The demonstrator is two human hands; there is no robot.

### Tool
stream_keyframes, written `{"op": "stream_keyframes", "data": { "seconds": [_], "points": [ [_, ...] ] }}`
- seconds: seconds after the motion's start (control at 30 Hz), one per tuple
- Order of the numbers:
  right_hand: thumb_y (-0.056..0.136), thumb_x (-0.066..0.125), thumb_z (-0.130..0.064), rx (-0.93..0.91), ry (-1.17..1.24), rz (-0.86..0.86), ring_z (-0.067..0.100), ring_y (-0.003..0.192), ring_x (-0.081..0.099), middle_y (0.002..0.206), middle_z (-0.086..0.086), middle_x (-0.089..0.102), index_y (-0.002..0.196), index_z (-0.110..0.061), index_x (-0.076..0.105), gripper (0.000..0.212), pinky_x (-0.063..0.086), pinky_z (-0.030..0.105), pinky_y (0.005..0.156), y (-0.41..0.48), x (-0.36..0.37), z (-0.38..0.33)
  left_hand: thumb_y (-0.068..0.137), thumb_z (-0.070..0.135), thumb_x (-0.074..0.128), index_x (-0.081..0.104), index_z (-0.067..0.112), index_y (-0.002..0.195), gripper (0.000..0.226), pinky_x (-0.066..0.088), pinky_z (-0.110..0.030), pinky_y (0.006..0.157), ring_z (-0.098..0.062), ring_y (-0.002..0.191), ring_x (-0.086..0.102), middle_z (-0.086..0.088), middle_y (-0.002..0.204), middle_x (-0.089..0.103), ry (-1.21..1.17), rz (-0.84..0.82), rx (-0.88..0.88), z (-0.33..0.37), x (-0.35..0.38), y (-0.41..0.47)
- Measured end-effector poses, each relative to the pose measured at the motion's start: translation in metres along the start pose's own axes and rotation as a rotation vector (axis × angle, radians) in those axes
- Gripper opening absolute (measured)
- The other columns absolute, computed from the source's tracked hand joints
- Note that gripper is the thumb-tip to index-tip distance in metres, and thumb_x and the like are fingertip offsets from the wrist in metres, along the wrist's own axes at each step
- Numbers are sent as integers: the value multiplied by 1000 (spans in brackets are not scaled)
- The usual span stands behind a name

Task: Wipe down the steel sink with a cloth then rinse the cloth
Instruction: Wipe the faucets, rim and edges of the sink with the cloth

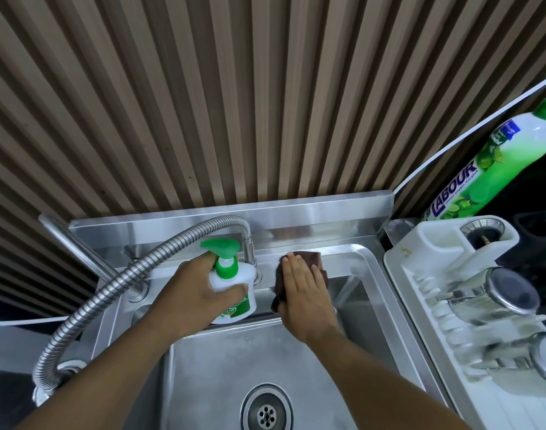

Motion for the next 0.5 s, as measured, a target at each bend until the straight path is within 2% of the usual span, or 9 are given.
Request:
{"op": "stream_keyframes", "data": {
  "seconds": [0.07,0.17,0.33,0.4,0.5],
  "points": [
    [90,59,-38,98,-20,-11,30,153,19,164,12,26,158,-8,19,85,6,47,123,-6,-2,24,54,58,70,66,31,99,52,59,-40,82,-8,86,69,17,89,72,-1,0,4,1,0,0],
    [87,59,-42,276,-63,-51,33,154,13,165,16,19,159,-5,14,93,6,48,125,-9,-7,67,55,60,70,66,31,100,54,59,-39,82,-8,86,69,16,90,72,6,0,15,1,0,0],
    [81,62,-36,555,-7,-154,33,154,0,167,16,4,158,-1,-2,105,2,49,124,-3,-11,78,72,37,82,67,31,99,33,59,-37,81,-7,85,68,18,87,71,9,0,32,0,0,1],
    [82,63,-34,544,7,-158,34,154,-3,167,17,-1,157,-1,-5,107,-1,50,124,1,-11,58,73,34,82,66,31,98,30,59,-36,80,-7,84,68,17,86,72,15,11,42,1,0,1],
    [87,63,-30,380,-12,-171,35,154,-8,167,18,-10,157,-3,-10,105,-5,50,124,5,-6,16,73,32,83,66,31,97,30,59,-37,81,-9,84,69,15,87,72,21,17,37,0,1,1]
  ]
}}
Point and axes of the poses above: each hand's wrist, its own y-axis towards the middle knuckle, its own x-axis out of the palm, z = x × y, the point moved 10 cm from there along y, towards the middle knuckle
